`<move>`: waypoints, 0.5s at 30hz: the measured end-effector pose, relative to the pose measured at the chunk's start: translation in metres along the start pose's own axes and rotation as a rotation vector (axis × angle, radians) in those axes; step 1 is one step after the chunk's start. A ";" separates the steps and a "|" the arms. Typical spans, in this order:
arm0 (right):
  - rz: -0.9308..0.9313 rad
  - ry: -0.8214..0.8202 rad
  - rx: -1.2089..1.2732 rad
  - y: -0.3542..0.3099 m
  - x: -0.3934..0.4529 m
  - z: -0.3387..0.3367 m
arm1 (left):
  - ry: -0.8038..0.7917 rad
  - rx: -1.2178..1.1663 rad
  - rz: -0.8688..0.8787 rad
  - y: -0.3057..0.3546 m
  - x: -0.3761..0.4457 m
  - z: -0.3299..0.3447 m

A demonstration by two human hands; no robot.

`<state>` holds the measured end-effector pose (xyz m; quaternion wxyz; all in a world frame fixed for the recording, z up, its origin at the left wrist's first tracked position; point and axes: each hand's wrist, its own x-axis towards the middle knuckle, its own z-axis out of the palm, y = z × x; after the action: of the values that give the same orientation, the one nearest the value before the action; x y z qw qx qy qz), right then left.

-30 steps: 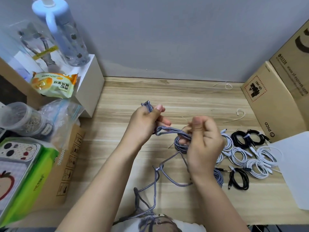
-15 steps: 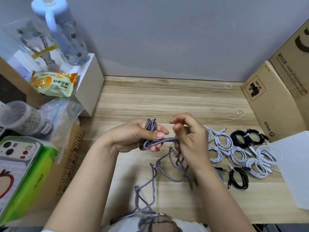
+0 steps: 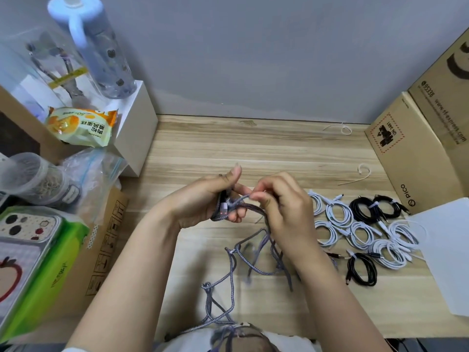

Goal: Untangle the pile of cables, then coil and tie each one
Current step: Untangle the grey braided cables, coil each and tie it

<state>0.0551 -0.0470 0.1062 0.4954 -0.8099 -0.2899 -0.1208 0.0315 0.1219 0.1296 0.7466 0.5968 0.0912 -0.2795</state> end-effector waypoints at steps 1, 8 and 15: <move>0.070 0.063 0.035 0.001 0.002 0.000 | -0.029 0.042 0.018 -0.001 -0.001 -0.002; 0.348 0.207 0.047 0.021 0.013 -0.011 | -0.052 -0.024 0.153 -0.009 -0.010 -0.017; 0.482 -0.045 0.065 0.027 0.010 -0.009 | 0.069 -0.085 0.339 0.000 -0.014 -0.012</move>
<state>0.0798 -0.0608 0.0954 0.5294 -0.8416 -0.1029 0.0282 0.0223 0.1377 0.1326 0.8041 0.5806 0.0267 -0.1249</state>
